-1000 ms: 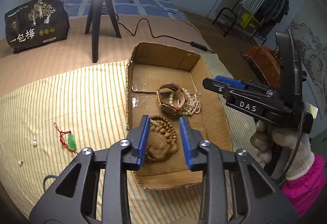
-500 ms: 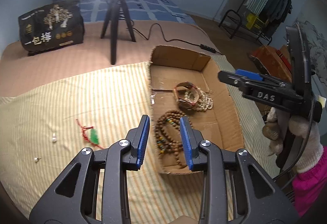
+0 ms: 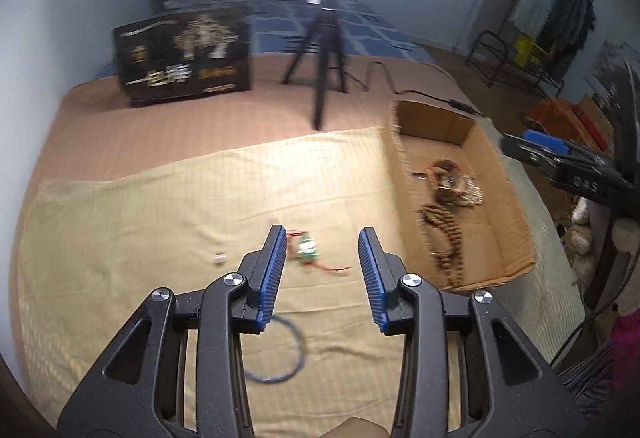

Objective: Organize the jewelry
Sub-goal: 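Move right tool to green jade pendant while left tool moves to pearl earring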

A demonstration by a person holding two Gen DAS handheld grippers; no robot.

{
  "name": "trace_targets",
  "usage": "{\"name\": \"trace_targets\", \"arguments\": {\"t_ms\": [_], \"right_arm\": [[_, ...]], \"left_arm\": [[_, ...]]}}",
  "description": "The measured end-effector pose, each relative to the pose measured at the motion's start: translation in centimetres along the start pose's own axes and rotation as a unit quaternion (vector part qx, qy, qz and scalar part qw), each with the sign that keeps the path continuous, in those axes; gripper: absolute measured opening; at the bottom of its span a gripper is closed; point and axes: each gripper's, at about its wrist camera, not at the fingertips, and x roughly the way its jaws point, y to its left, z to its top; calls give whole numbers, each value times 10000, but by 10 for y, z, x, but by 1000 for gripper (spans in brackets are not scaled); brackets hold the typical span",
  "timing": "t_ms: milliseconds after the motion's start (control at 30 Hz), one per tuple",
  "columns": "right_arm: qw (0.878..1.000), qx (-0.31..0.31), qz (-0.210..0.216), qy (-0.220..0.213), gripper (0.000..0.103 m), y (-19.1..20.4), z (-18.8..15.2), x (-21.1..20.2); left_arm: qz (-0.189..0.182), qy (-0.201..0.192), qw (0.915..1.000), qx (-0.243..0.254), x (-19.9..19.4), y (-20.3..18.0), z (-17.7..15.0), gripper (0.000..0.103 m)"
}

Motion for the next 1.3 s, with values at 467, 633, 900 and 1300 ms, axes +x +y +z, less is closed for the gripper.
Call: {"name": "trace_targets", "arguments": {"t_ms": [467, 633, 900, 1300], "right_arm": [[9954, -277, 879, 264, 78, 74, 0, 13], [9918, -345, 1124, 508, 78, 101, -1, 28], [9884, -516, 1191, 785, 78, 146, -12, 55], [9880, -881, 748, 1022, 57, 182, -34, 98]], "left_arm": [[307, 199, 9964, -760, -2, 103, -26, 37], [265, 272, 9939, -1035, 5, 126, -35, 37], [244, 452, 9959, -743, 25, 125, -50, 37], [461, 421, 9978, -209, 45, 130, -71, 25]]}}
